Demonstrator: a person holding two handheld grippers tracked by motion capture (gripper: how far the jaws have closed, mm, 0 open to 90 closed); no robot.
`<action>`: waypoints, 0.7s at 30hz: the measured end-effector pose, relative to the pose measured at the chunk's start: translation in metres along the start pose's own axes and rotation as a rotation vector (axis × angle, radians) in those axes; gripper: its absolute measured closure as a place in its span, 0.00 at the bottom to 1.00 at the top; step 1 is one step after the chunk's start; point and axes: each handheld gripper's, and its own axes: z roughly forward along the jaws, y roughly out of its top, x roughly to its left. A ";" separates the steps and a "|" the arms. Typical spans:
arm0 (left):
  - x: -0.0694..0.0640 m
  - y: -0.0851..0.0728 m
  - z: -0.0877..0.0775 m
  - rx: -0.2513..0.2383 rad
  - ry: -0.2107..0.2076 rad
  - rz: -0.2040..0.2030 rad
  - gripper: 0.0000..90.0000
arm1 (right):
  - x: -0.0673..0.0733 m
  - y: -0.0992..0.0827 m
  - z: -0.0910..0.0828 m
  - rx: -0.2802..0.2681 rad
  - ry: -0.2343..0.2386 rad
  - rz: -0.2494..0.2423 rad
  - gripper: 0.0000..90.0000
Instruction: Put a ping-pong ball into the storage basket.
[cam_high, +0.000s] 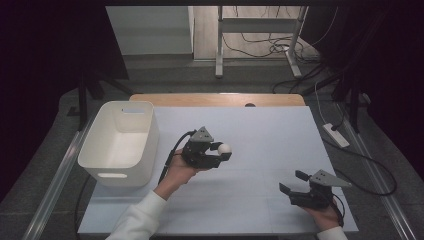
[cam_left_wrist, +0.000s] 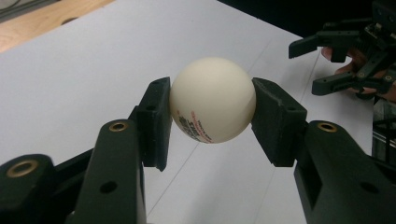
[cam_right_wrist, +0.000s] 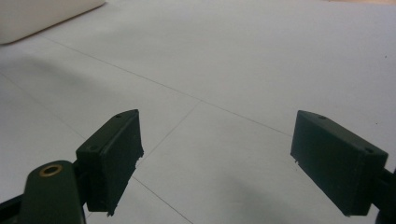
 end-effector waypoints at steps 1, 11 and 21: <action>0.001 0.000 -0.001 -0.003 0.005 -0.001 0.56 | 0.000 0.000 0.000 0.000 0.000 -0.001 0.19; 0.007 0.001 -0.012 -0.026 0.033 -0.012 0.56 | 0.000 0.000 0.000 0.000 -0.001 -0.001 0.19; 0.014 0.004 -0.028 -0.060 0.066 -0.021 0.56 | 0.000 0.000 0.000 -0.001 0.000 0.000 0.19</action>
